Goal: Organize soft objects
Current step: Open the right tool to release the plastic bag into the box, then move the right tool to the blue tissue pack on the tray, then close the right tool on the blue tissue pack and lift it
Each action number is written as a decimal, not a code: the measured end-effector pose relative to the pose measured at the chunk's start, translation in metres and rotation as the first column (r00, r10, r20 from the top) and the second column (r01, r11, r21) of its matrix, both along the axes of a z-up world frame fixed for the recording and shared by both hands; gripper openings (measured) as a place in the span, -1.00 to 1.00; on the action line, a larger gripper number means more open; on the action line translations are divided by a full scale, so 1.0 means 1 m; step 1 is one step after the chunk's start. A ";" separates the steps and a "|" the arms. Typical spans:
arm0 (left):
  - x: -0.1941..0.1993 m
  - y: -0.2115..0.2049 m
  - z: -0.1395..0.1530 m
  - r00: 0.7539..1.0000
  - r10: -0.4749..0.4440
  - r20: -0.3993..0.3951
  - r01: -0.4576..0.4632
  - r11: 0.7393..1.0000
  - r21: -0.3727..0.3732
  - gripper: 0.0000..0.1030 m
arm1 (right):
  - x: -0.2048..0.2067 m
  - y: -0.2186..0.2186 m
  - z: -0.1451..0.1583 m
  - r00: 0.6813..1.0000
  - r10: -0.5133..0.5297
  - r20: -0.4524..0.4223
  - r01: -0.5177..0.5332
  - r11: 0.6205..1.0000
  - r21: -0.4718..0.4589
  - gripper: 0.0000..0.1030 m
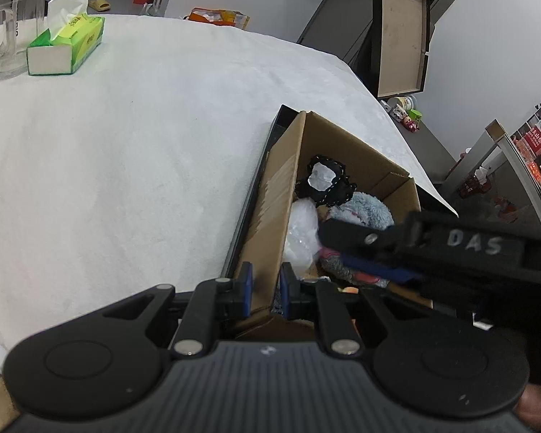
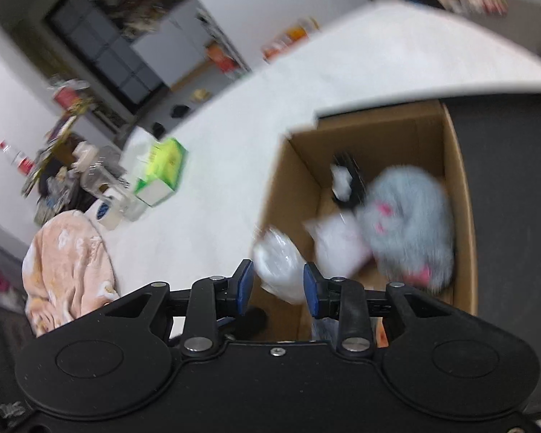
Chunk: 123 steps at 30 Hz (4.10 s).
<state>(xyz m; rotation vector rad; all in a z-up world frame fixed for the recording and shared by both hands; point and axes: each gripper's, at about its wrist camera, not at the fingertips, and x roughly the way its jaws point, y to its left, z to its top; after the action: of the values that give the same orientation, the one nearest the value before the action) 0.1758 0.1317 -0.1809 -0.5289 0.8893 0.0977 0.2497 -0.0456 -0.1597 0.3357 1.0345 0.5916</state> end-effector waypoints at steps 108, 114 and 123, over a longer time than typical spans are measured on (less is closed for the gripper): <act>0.050 -0.082 0.039 0.990 0.138 -0.004 -0.123 0.895 0.429 0.44 | 0.090 -0.170 -0.078 0.922 -0.083 0.378 0.259 0.858 -0.444 0.42; 0.049 -0.072 0.040 0.988 0.156 -0.002 -0.141 0.898 0.417 0.44 | 0.095 -0.172 -0.088 0.924 -0.099 0.368 0.275 0.843 -0.463 0.56; 0.050 -0.064 0.040 0.990 0.140 -0.010 -0.126 0.916 0.381 0.44 | 0.089 -0.171 -0.088 0.929 -0.088 0.360 0.261 0.846 -0.466 0.41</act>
<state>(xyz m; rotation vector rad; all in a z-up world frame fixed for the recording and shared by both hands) 0.2254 0.0677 -0.1410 -0.2237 0.8434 0.3981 0.3388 -0.2164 -0.2472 -0.1349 0.7874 0.1774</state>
